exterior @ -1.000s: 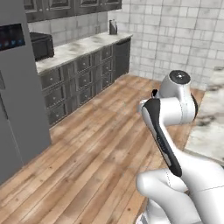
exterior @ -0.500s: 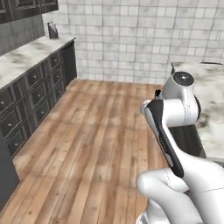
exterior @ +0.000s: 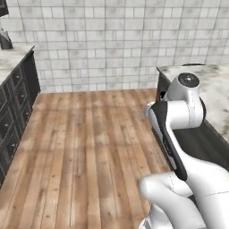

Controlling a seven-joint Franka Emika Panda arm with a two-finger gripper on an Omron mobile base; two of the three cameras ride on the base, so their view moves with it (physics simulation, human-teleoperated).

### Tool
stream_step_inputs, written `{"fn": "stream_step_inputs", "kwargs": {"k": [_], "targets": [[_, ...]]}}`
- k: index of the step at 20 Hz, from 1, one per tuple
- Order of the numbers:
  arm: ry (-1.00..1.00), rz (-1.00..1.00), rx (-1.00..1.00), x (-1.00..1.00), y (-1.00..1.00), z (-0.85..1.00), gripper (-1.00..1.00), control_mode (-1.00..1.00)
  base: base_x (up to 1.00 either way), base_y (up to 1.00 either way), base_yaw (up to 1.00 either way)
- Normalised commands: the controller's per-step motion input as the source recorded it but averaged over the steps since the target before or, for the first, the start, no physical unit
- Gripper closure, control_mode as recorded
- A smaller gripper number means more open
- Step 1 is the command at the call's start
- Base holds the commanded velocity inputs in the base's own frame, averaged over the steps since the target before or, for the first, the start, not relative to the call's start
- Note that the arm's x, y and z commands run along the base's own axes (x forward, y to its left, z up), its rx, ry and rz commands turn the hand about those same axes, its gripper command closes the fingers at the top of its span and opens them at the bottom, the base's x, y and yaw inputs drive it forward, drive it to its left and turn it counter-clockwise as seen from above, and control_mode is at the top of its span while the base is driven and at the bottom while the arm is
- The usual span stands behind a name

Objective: Take the tongs from the drawer on the right and place them on the dining counter next to the tray containing the hot dog.

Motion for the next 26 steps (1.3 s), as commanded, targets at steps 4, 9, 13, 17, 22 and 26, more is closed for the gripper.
{"fn": "stream_step_inputs", "kwargs": {"k": [4,9,13,17,22,26], "targets": [[0.0,0.0,0.0,0.0,0.0,0.0,1.0,1.0,1.0,0.63,-0.24],[0.0,0.0,0.0,0.0,0.0,0.0,1.0,1.0,1.0,0.56,-0.18],[0.0,0.0,0.0,0.0,0.0,0.0,1.0,1.0,1.0,0.52,-0.17],[0.0,0.0,0.0,0.0,0.0,0.0,1.0,1.0,1.0,0.37,-0.19],[0.0,0.0,0.0,0.0,0.0,0.0,1.0,1.0,1.0,0.13,-0.22],[0.0,0.0,0.0,0.0,0.0,0.0,1.0,1.0,1.0,0.1,-0.22]]}}
